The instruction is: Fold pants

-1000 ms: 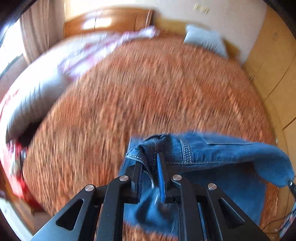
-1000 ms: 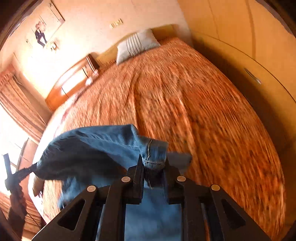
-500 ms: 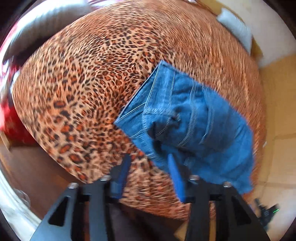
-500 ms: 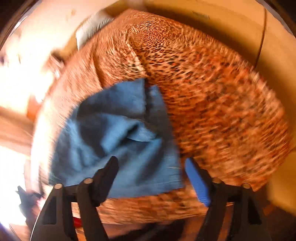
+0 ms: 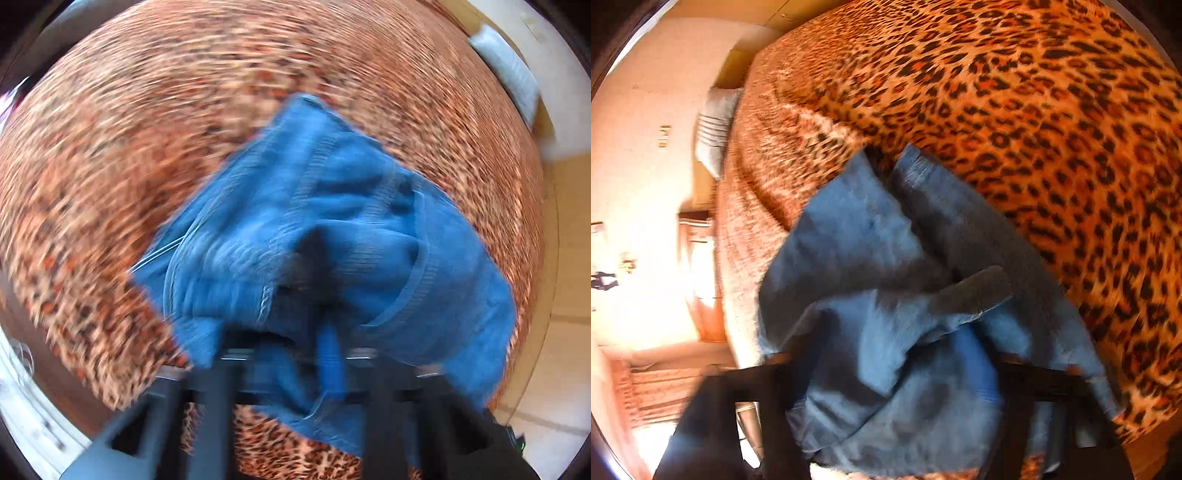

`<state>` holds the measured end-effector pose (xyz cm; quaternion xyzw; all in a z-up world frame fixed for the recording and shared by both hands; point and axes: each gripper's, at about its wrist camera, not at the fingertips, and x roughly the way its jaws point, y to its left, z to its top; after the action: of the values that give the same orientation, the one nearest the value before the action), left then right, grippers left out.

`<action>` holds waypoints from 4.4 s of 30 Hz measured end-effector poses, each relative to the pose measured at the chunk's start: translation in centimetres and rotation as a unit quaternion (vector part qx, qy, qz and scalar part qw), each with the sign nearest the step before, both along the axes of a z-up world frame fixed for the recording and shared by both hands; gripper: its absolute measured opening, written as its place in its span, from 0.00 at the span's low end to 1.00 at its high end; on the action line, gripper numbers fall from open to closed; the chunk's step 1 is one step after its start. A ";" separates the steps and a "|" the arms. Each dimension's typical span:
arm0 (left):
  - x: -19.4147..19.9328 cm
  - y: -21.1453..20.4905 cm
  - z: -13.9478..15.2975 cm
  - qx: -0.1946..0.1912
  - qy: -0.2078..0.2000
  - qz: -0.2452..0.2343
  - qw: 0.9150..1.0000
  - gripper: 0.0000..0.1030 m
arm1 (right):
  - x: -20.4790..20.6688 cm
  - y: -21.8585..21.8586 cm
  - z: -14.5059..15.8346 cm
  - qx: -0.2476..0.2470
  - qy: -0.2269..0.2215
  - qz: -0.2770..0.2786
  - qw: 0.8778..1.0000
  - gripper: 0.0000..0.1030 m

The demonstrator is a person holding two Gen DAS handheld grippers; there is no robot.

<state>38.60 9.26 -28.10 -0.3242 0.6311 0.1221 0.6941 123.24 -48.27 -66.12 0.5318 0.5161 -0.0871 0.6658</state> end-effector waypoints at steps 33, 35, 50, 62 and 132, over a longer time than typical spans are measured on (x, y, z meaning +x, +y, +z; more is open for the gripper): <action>-4.1 8.3 4.1 0.029 -0.025 -0.093 0.995 0.57 | -3.9 -4.6 6.9 -0.177 -0.017 0.138 0.974 0.73; -0.1 8.3 1.6 0.029 0.004 -0.083 0.996 0.57 | 0.1 -3.7 6.1 -0.172 -0.029 0.145 0.974 0.73; 6.5 3.8 -2.6 0.087 0.063 -0.089 0.990 0.20 | 10.1 0.1 0.9 -0.271 0.050 0.230 0.933 0.26; -7.9 9.0 1.4 -0.086 0.031 -0.018 0.996 0.52 | -1.4 0.3 4.9 -0.186 0.034 0.192 0.963 0.72; 18.7 -52.9 -0.4 0.022 0.048 -0.677 0.734 0.57 | -11.2 0.2 -2.4 0.069 -0.161 -0.015 0.984 0.84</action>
<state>57.27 -43.63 -28.54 0.2102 0.7131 -0.3507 0.5695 112.08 -48.06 -68.48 0.5914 0.3989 0.0257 0.7004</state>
